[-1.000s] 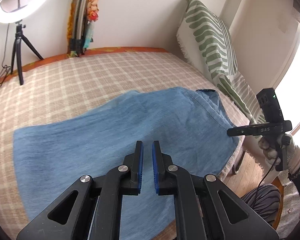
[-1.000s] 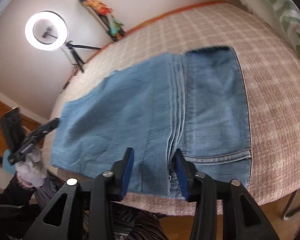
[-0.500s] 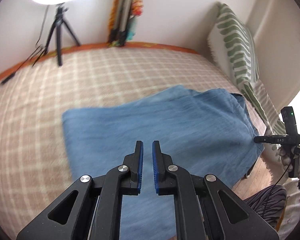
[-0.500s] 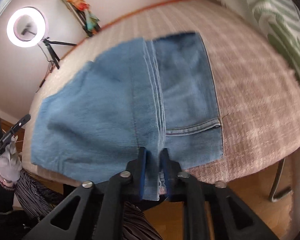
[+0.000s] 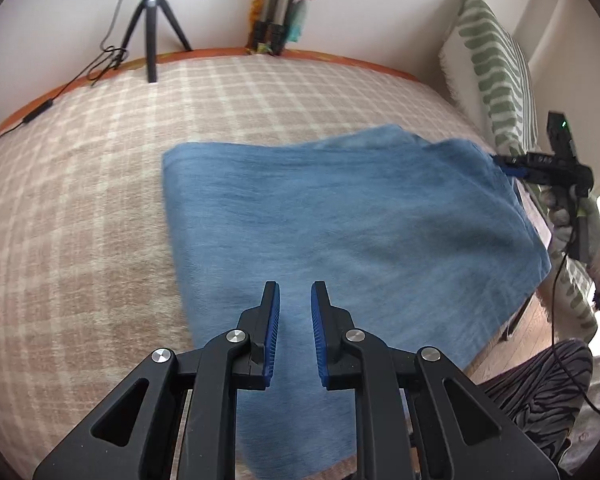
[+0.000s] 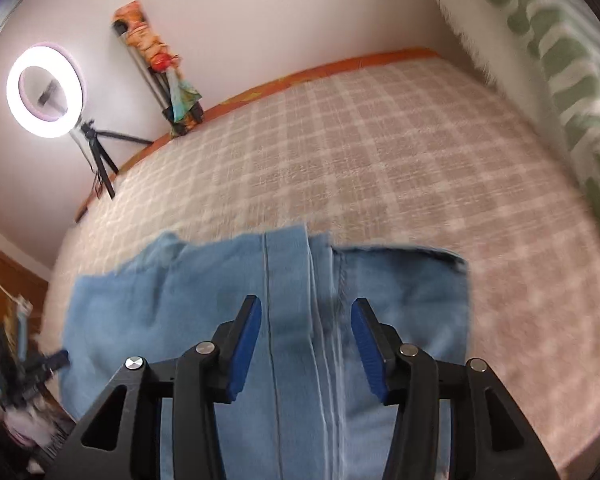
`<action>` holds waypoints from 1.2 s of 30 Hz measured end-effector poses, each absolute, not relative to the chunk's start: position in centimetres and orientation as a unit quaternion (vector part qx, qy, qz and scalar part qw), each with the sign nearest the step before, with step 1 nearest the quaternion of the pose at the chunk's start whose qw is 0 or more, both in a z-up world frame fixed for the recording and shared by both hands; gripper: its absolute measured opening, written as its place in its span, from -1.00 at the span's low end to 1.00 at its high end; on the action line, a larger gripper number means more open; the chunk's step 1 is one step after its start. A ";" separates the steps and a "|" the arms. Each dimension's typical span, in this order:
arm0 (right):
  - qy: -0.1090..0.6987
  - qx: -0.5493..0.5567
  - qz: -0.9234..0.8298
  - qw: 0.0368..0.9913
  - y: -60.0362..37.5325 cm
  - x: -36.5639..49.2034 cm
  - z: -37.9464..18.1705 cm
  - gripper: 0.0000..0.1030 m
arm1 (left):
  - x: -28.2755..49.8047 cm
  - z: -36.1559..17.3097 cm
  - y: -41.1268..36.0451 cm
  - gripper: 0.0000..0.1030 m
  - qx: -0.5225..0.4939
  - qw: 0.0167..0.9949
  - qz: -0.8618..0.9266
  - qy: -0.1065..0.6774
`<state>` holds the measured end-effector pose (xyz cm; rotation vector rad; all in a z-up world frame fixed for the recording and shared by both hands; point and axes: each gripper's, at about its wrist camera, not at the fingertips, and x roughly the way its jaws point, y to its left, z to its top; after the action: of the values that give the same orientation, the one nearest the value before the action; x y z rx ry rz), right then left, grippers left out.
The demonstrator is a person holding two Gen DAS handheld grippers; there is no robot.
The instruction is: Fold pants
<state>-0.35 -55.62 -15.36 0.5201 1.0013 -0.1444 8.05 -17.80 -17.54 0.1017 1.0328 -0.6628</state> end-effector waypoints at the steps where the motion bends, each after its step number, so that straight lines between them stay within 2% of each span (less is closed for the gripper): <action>1: 0.476 0.251 -0.069 0.840 -55.6 0.0 -15.8 -0.06 | 8.3 -17.5 -17.4 -0.72 0.044 0.818 -0.307 0.485; 2: 0.480 0.251 -0.076 0.837 -55.5 0.4 -16.2 -0.21 | 8.6 -17.4 -17.0 -0.72 0.039 0.819 -0.303 0.486; 3: 0.481 0.244 -0.083 0.838 -55.0 0.6 -16.3 -0.48 | 8.9 -17.4 -16.6 -0.66 0.035 0.819 -0.301 0.487; 4: 0.477 0.235 -0.084 0.843 -54.4 0.5 -16.0 -0.66 | 9.2 -17.4 -16.2 -0.57 0.031 0.819 -0.298 0.489; 6: 0.465 0.203 -0.094 0.857 -53.2 0.1 -14.7 -0.91 | 9.7 -17.4 -15.2 -0.53 0.019 0.818 -0.293 0.494; 9: 0.449 0.153 -0.104 0.874 -51.7 -0.2 -12.7 -0.94 | 9.8 -17.3 -14.0 -0.34 -0.001 0.815 -0.285 0.504; 11: 0.444 0.100 -0.134 0.880 -51.1 0.3 -12.2 -0.94 | 9.3 -17.2 -13.6 -0.33 -0.009 0.815 -0.289 0.502; 15: 0.496 0.071 -0.167 0.849 -51.3 2.4 -15.2 -0.87 | 7.8 -18.0 -14.8 -0.33 0.049 0.823 -0.287 0.488; 17: 0.500 0.062 -0.182 0.845 -51.1 2.6 -15.1 -0.61 | 7.4 -19.3 -15.1 -0.33 0.077 0.821 -0.274 0.495; 18: 0.499 0.065 -0.188 0.843 -51.0 2.6 -14.7 -0.24 | 7.3 -19.7 -15.0 -0.32 0.082 0.819 -0.271 0.499; 19: 0.494 0.065 -0.193 0.845 -50.7 2.6 -14.0 -0.13 | 7.3 -20.2 -14.8 -0.28 0.085 0.818 -0.268 0.502; 23: 0.467 0.051 -0.152 0.869 -47.2 1.9 -10.7 -0.13 | 6.5 -20.3 -14.3 -0.28 0.092 0.825 -0.272 0.486; 26: 0.474 0.061 -0.076 0.875 -43.0 2.3 -10.4 -0.20 | 5.6 -19.9 -13.6 -0.28 0.094 0.826 -0.271 0.485; 30: 0.509 0.046 0.021 0.860 -36.8 3.5 -12.3 -0.41 | 4.7 -18.7 -13.1 -0.29 0.091 0.834 -0.271 0.472; 36: 0.550 0.025 0.067 0.832 -32.2 6.0 -16.9 -0.42 | 4.9 -18.7 -12.5 -0.28 0.071 0.834 -0.262 0.480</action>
<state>6.02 -32.24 -16.95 0.0528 1.1663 0.1417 4.89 -12.50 -18.72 0.1508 1.0160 -0.5552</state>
